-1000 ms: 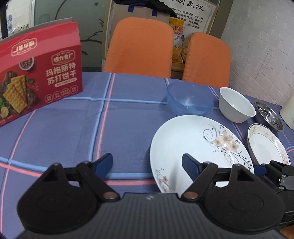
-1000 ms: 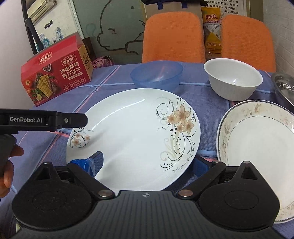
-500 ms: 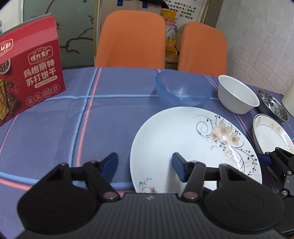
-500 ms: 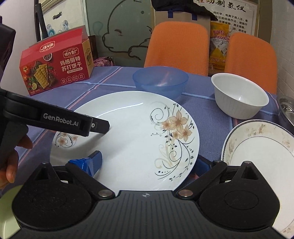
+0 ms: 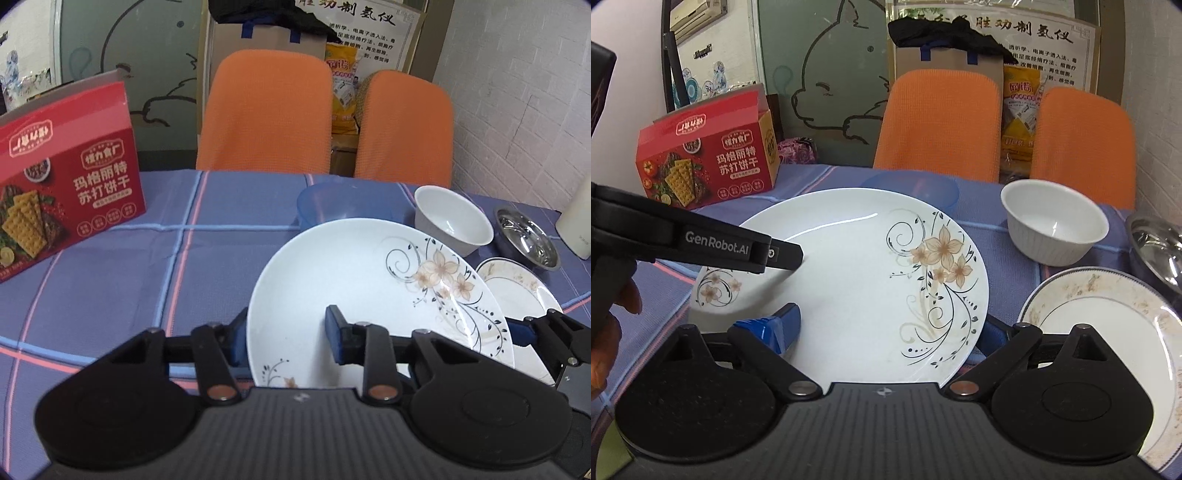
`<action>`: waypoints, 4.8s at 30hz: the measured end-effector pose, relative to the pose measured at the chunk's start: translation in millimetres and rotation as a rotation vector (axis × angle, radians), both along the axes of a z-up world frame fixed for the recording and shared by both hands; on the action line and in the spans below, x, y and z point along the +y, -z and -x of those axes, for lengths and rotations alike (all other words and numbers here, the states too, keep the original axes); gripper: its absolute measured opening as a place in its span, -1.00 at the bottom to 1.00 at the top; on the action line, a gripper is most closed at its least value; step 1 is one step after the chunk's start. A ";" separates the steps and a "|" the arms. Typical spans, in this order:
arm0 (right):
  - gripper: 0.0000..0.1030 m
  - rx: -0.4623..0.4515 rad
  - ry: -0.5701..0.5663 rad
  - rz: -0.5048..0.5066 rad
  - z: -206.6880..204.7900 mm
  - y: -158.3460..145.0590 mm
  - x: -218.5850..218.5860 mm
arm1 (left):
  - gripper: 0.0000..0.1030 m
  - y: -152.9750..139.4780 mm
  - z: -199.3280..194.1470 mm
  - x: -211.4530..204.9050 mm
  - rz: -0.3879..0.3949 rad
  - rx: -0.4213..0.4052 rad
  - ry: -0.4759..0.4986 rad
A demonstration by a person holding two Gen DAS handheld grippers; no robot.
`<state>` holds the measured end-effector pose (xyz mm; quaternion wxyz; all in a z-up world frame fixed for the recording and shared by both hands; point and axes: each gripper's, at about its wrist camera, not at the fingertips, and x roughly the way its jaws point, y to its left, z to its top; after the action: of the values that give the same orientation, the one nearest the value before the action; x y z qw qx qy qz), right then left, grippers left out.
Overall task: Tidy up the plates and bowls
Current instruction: 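Close the left gripper on the floral plate rim and lift the stack, then lower the plate stack onto the gold-rimmed deep plate and open the left gripper, then close the left gripper on the gold-rimmed plate rim and lift the stack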
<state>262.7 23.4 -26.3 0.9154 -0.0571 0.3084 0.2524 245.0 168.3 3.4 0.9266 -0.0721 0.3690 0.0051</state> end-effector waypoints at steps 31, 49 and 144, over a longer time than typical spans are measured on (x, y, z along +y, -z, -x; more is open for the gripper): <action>0.64 0.050 -0.002 -0.036 156.8 7.0 -12.0 | -0.49 23.5 169.1 -11.2 0.026 -0.015 -0.024; 0.63 0.021 0.017 -0.007 168.2 24.4 -13.4 | -0.02 28.1 187.5 -11.6 0.013 -0.106 -0.005; 0.49 -0.026 0.153 -0.125 87.2 -29.6 -107.3 | -0.26 -19.5 67.4 -90.8 0.011 0.072 0.167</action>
<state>175.5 -83.8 3.3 0.9377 0.0204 0.2837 0.1996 177.6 77.4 22.8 0.9095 -0.0460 0.4068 -0.0717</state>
